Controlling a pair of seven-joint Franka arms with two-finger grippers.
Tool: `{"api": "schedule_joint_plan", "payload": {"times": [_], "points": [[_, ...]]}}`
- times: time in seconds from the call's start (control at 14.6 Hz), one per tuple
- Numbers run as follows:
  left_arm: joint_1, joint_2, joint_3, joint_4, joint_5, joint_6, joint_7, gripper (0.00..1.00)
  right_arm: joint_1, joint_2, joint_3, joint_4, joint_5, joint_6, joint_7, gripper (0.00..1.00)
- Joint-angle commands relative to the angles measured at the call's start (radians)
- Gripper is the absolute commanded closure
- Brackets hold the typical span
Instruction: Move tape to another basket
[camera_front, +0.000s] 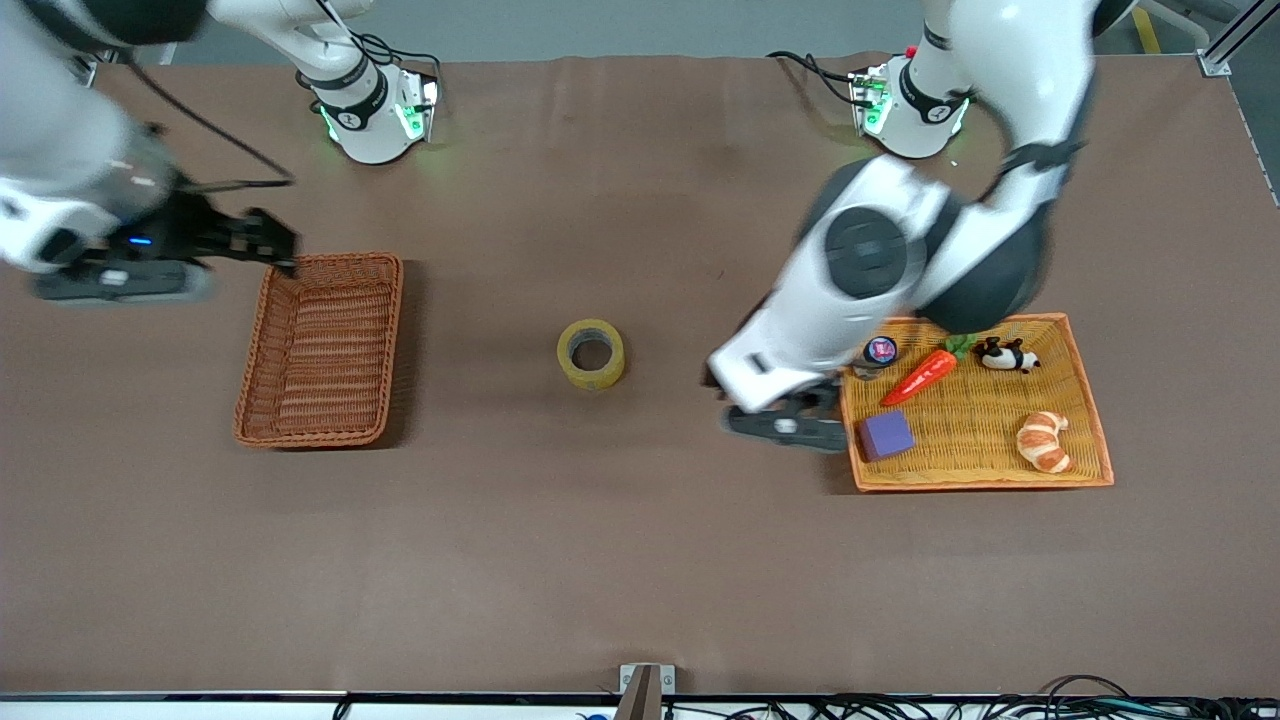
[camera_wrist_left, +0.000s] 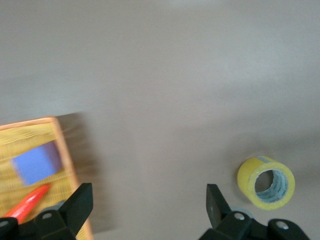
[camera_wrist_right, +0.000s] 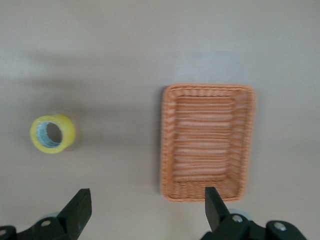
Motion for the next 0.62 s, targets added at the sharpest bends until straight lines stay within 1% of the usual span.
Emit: {"api": "schedule_joint_plan", "payload": {"times": [0.0, 0.07, 0.21, 0.27, 0.41, 0.48, 0.55], "points": [[0.093, -0.107, -0.014, -0.073, -0.03, -0.022, -0.008, 0.0, 0.096, 0.014, -0.003, -0.156, 0.0, 0.152, 0.084, 0.0], [0.121, -0.146, -0.014, -0.097, -0.061, -0.024, 0.0, 0.0, 0.134, 0.015, -0.002, -0.214, 0.0, 0.224, 0.099, 0.0], [0.185, -0.23, -0.017, -0.163, -0.067, -0.022, 0.003, 0.0, 0.219, 0.047, -0.002, -0.303, -0.004, 0.37, 0.192, 0.0], [0.201, -0.271, -0.009, -0.203, -0.069, -0.022, 0.003, 0.0, 0.259, 0.088, -0.002, -0.314, -0.017, 0.423, 0.245, 0.0], [0.222, -0.341, 0.01, -0.264, -0.072, -0.016, 0.035, 0.0, 0.343, 0.2, -0.002, -0.314, -0.101, 0.519, 0.355, 0.0], [0.21, -0.368, 0.058, -0.281, -0.074, -0.022, 0.055, 0.0, 0.375, 0.255, -0.002, -0.316, -0.139, 0.58, 0.422, 0.0], [0.193, -0.4, 0.088, -0.323, -0.074, -0.025, 0.075, 0.0, 0.401, 0.302, -0.002, -0.316, -0.158, 0.632, 0.456, 0.0]]}}
